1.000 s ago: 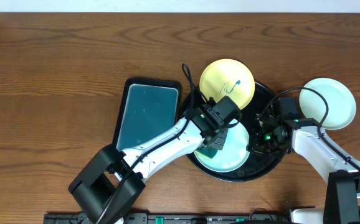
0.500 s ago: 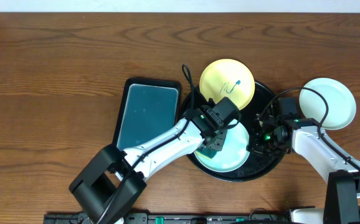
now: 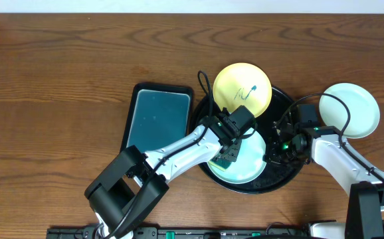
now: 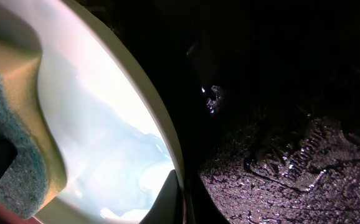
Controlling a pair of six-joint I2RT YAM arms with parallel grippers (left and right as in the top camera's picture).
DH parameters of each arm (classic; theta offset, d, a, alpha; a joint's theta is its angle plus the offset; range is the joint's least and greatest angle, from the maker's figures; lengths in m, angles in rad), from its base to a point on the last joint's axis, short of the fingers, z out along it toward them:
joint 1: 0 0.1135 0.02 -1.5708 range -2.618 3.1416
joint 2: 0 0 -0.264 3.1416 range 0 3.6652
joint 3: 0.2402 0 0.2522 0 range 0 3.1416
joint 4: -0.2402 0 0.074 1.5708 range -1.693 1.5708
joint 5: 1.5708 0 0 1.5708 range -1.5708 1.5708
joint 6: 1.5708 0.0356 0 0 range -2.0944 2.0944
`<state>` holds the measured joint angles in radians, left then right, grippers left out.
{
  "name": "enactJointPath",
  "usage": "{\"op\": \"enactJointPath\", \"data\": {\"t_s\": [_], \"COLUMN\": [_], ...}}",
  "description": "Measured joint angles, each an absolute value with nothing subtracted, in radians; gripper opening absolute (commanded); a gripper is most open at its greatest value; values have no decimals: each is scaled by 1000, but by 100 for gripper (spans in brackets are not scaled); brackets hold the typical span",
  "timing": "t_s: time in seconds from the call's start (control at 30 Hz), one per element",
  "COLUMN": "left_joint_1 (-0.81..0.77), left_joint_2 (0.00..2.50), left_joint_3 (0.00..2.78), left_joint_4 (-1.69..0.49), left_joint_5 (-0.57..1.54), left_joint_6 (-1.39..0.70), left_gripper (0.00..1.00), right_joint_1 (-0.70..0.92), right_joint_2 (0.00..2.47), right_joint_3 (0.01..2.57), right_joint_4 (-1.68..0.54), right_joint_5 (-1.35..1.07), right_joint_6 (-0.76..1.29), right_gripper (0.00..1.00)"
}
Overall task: Clean dirty plates on tray and stack at the side
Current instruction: 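Rub the sponge in circles over the plate center with the left gripper, then keep scrubbing the plate's blue stain with the sponge, right gripper holding rim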
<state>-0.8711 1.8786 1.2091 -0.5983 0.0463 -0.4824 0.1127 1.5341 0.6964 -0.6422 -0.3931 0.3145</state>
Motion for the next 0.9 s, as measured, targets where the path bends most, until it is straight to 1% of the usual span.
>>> {"op": "enactJointPath", "data": {"t_s": [0.1, 0.17, 0.23, 0.37, 0.6, 0.63, 0.7, 0.73, 0.9], "left_joint_1": [-871, -871, -871, -871, -871, -871, -871, -871, -871], "left_joint_2": [1879, 1879, 1879, 1880, 1901, 1902, 1902, 1902, 1902], "left_joint_3": [1209, 1209, 1209, 1209, 1209, 1209, 1209, 1209, 1212], "left_joint_4": [-598, -598, -597, -595, -587, -586, -586, -584, -580], "left_joint_5": [47, 47, 47, 47, 51, 50, 50, 51, 54], "left_joint_6": [-483, -485, -484, -483, -492, -494, -499, -504, -498], "left_gripper": [39, 34, 33, 35, 36, 33, 14, 8, 8], "right_joint_1": [113, 113, 113, 113, 113, 113, 113, 113, 113], "right_joint_2": [1534, 1534, 1534, 1534, 1534, 1534, 1534, 1534, 1534], "right_joint_3": [696, 696, 696, 696, 696, 696, 696, 696, 696], "right_joint_4": [-642, -642, -642, -642, -643, -643, -643, -643, -643], "right_joint_5": [-393, -393, -393, -393, -393, -393, -393, -393, -393], "right_joint_6": [315, 315, 315, 315, 315, 315, 315, 315, 315], "right_gripper": [1, 1, 1, 1, 1, 1, 1, 1, 1]}}
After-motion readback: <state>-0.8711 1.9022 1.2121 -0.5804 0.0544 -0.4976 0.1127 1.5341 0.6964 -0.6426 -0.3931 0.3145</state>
